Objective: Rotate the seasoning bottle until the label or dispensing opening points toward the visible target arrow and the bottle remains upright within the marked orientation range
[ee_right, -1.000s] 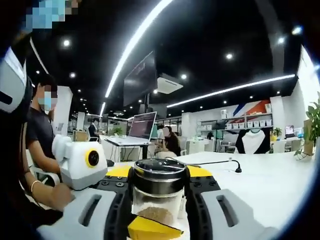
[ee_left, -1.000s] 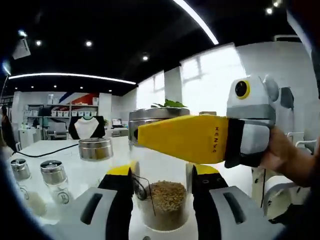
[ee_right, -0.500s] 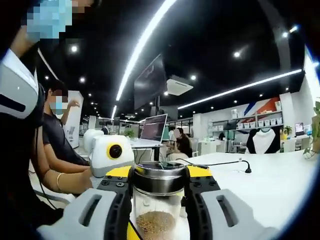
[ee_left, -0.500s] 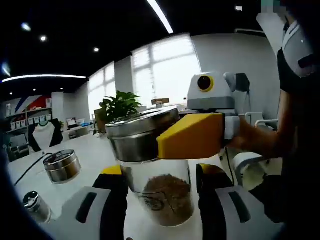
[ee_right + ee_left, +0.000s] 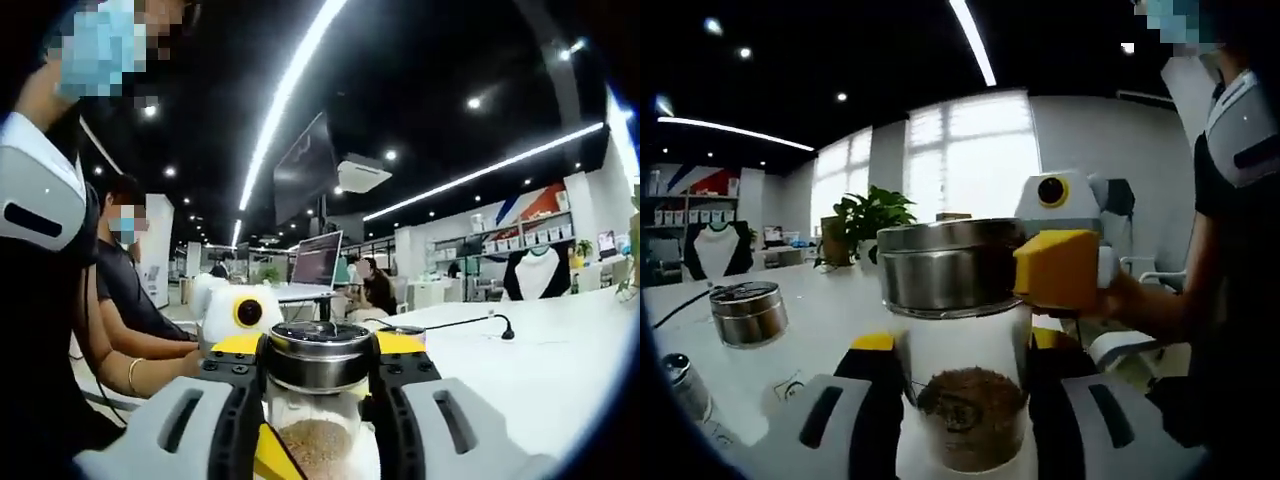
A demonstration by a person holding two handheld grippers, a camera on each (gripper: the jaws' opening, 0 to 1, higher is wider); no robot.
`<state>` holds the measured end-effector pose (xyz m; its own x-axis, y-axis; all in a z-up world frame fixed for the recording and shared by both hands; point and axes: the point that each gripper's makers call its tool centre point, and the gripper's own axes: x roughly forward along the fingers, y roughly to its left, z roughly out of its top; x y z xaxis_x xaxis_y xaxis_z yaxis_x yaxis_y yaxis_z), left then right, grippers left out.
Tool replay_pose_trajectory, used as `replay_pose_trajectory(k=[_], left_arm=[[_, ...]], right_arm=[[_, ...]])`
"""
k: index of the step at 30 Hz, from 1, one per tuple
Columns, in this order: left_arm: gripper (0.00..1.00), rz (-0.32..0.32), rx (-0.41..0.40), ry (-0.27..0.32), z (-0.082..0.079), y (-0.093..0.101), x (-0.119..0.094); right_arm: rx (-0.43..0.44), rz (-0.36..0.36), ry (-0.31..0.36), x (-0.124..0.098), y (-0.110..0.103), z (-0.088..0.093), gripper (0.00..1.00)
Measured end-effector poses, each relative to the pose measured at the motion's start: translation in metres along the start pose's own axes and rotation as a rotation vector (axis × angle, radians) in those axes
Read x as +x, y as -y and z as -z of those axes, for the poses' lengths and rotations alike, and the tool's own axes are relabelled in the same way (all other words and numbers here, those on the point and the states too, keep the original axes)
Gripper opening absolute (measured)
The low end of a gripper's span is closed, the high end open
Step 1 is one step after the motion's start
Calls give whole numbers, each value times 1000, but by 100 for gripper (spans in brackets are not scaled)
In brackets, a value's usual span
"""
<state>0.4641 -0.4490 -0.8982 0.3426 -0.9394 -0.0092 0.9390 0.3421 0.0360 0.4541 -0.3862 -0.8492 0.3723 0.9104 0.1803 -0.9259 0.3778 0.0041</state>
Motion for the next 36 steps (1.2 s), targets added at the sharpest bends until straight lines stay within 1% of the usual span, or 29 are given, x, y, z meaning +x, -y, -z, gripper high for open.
replay_pose_trajectory(k=[1, 4, 6, 7, 8, 11, 12, 14, 15, 16, 17, 18, 19, 20, 21, 22, 23, 24, 25, 27, 28, 29, 30, 33, 34, 36], left_arm=[[49, -10, 7, -4, 1, -1, 0], [48, -77, 16, -21, 6, -6, 2], [48, -104, -1, -12, 5, -8, 3], [48, -139, -18, 7, 1, -12, 3], [48, -163, -25, 13, 0, -14, 3], [48, -237, -20, 5, -2, -21, 3], [48, -273, -12, 11, -4, -25, 3], [48, -314, -1, 12, -5, -29, 4], [48, -348, -6, 16, -5, -33, 3], [48, -367, -6, 18, -4, -35, 3], [48, -407, -1, 14, -3, -39, 1], [48, -425, 5, 14, -3, -40, 1], [48, -441, 1, 5, -1, -41, 1], [48, -439, -3, -3, 0, -41, 2], [48, -463, -25, -14, 3, -43, 1], [48, -468, -20, -16, 4, -43, 1], [48, -485, -11, -23, 5, -44, 0], [48, -509, -1, -27, 6, -45, -1], [48, -538, 22, -32, 6, -46, -3], [48, -564, 27, -38, 6, -46, -5], [48, -580, 32, -36, 6, -47, -6], [48, -615, 33, -21, 5, -50, -9], [48, -633, 39, -16, 4, -51, -11], [48, -656, 49, -22, 6, -52, -12], [48, -657, 57, -32, 8, -52, -11], [48, -666, 63, -46, 11, -53, -11]], right_arm=[[-4, -2, -3, 0, -1, 0, 38], [-29, 12, -26, 3, -1, 2, 38], [-31, 23, -26, 3, 0, 2, 39], [-24, 32, -14, 2, 5, 0, 39], [-12, 44, 0, 3, 7, -3, 39], [2, 81, 30, 3, 13, -6, 39], [17, 102, 46, 3, 16, -7, 39], [32, 130, 59, 2, 20, -7, 40], [38, 144, 58, 2, 22, -6, 40], [36, 156, 54, 2, 23, -6, 40], [33, 177, 43, 3, 24, -4, 39], [27, 195, 32, 3, 25, -3, 39], [4, 229, 2, 2, 27, 1, 39], [-4, 240, -8, 2, 28, 3, 39], [-14, 278, -37, 1, 30, 8, 39], [-24, 302, -49, 0, 31, 10, 38], [-35, 323, -54, 0, 30, 11, 38], [-24, 333, -51, 0, 29, 12, 38], [-34, 350, -57, 0, 28, 12, 38], [-64, 379, -92, -1, 28, 14, 37], [-67, 396, -95, 0, 26, 13, 37], [-78, 395, -101, 2, 23, 12, 38], [-80, 392, -99, 3, 21, 12, 40], [-73, 408, -113, 7, 21, 15, 45], [-66, 424, -118, 7, 23, 17, 46], [-61, 432, -124, 9, 23, 20, 47]])
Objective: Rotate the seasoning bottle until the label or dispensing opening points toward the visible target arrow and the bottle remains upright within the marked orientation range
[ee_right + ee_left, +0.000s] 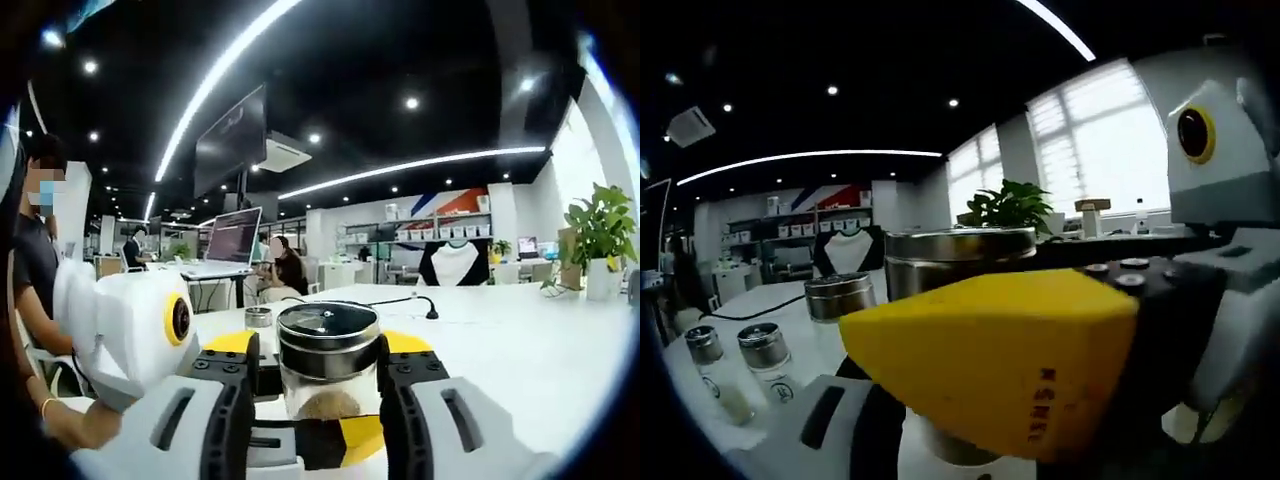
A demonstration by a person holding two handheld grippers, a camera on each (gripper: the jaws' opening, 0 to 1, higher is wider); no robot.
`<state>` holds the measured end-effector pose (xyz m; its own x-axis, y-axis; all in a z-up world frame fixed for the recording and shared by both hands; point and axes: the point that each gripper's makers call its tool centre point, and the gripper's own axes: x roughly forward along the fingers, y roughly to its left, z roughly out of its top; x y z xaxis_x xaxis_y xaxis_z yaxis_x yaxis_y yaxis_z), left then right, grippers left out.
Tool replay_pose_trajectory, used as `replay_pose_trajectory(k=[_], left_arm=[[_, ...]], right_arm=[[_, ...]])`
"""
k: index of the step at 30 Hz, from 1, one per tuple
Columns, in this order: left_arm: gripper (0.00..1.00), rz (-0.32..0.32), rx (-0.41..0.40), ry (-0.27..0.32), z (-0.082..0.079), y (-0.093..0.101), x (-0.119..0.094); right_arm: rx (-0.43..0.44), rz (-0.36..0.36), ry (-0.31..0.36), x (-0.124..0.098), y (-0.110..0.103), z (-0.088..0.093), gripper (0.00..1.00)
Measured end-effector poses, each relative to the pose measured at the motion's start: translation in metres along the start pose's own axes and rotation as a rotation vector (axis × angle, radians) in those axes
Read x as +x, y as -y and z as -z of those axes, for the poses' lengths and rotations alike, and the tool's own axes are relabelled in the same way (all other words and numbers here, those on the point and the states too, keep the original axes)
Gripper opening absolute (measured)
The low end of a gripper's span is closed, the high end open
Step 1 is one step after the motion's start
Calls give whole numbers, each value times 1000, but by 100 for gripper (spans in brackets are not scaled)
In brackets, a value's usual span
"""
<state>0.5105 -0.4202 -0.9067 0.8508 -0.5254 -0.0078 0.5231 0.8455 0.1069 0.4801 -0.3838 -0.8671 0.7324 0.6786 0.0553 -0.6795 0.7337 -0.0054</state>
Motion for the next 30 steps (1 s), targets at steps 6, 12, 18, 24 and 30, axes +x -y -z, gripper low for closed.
replay_pose_trajectory(k=[6, 12, 18, 24, 30], left_arm=[[48, -60, -15, -26, 7, -6, -2], [48, -88, -17, -28, 8, -10, -4], [48, -90, -20, -47, 14, -10, -5], [48, -83, -26, -51, 17, -11, -4], [48, -45, -20, -40, 12, -8, 1]], right_arm=[[-3, 17, -23, 5, -2, 5, 47], [7, 36, -24, 8, 0, 7, 45], [28, 48, -24, 9, 5, 10, 39], [62, -12, 1, 11, 9, 11, 39], [85, -48, 21, 10, 15, 7, 38]])
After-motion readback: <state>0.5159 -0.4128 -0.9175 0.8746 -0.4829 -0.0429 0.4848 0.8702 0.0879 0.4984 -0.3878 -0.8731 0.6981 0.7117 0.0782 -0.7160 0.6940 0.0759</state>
